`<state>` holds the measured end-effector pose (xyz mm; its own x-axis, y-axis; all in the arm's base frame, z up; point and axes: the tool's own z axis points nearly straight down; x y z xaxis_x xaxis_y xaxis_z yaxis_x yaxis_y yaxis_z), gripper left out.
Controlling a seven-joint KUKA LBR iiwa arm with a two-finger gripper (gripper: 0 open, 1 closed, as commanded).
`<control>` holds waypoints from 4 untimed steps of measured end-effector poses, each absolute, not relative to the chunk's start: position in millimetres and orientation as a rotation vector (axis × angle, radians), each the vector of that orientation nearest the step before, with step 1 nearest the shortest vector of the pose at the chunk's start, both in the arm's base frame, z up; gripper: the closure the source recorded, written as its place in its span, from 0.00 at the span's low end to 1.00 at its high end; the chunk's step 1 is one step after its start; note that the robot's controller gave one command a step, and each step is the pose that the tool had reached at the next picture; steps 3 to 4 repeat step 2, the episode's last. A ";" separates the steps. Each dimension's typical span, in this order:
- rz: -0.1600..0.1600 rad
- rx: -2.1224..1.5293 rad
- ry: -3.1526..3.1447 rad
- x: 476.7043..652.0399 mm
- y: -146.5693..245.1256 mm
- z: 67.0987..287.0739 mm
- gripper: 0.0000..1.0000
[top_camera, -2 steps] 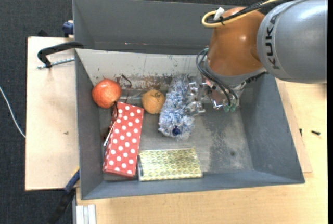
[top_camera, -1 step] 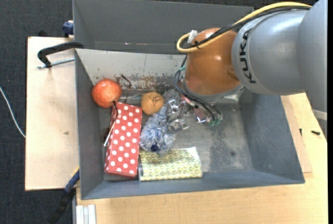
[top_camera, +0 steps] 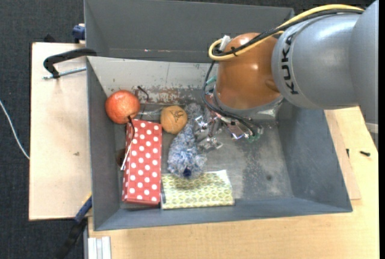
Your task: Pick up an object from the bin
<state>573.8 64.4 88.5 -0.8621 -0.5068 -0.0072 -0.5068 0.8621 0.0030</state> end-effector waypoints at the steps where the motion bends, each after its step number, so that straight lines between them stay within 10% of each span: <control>1: 0.002 -0.504 3.106 584.6 52.2 81.3 1.00; 2: 0.001 -0.728 3.050 580.9 66.4 218.2 1.00; 4: 0.001 -0.728 3.050 580.9 66.4 218.2 1.00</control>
Offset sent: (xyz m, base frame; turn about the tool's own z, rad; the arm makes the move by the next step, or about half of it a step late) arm 0.0059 0.0010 0.1283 0.0614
